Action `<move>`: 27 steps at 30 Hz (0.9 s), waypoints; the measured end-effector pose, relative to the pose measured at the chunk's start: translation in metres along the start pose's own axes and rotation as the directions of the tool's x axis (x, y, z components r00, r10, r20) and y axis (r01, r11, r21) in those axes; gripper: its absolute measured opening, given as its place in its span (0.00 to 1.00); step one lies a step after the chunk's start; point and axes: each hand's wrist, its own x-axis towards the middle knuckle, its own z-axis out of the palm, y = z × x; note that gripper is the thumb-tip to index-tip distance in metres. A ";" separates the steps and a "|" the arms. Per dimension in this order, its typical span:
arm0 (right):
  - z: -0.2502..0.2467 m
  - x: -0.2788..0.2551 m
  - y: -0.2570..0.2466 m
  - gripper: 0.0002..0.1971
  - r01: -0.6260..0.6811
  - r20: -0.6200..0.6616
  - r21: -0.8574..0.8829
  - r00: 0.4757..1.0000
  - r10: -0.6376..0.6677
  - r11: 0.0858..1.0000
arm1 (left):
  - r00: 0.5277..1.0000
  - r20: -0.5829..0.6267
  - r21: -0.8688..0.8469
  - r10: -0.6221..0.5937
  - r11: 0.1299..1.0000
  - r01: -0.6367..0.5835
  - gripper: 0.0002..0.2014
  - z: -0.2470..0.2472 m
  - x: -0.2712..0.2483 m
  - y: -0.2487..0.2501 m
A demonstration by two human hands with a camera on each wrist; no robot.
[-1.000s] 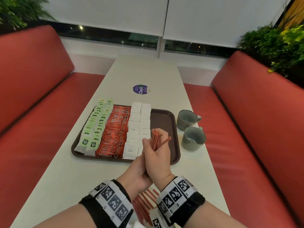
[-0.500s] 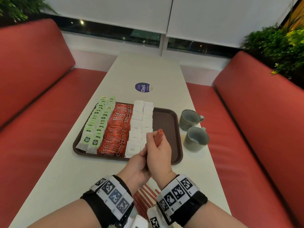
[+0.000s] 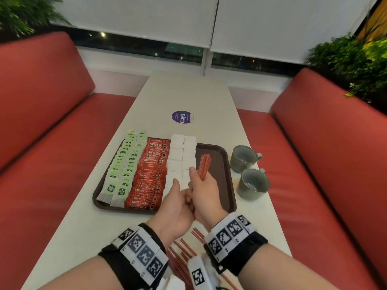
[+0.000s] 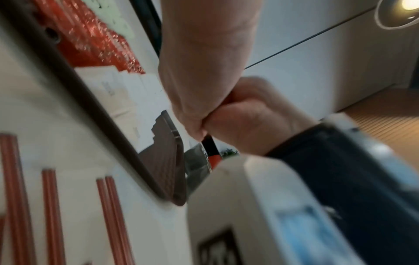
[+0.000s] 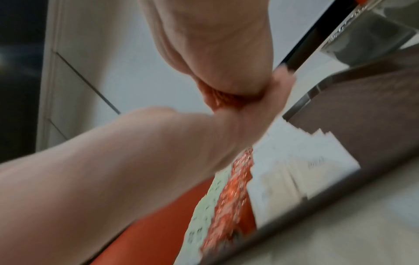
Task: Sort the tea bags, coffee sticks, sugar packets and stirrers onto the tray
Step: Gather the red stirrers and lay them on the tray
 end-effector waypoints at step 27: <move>-0.029 0.204 0.008 0.29 -0.111 -0.117 -0.993 0.951 0.286 -0.036 | 0.928 -0.252 0.257 0.273 0.944 -0.208 0.09 -0.113 -0.057 0.072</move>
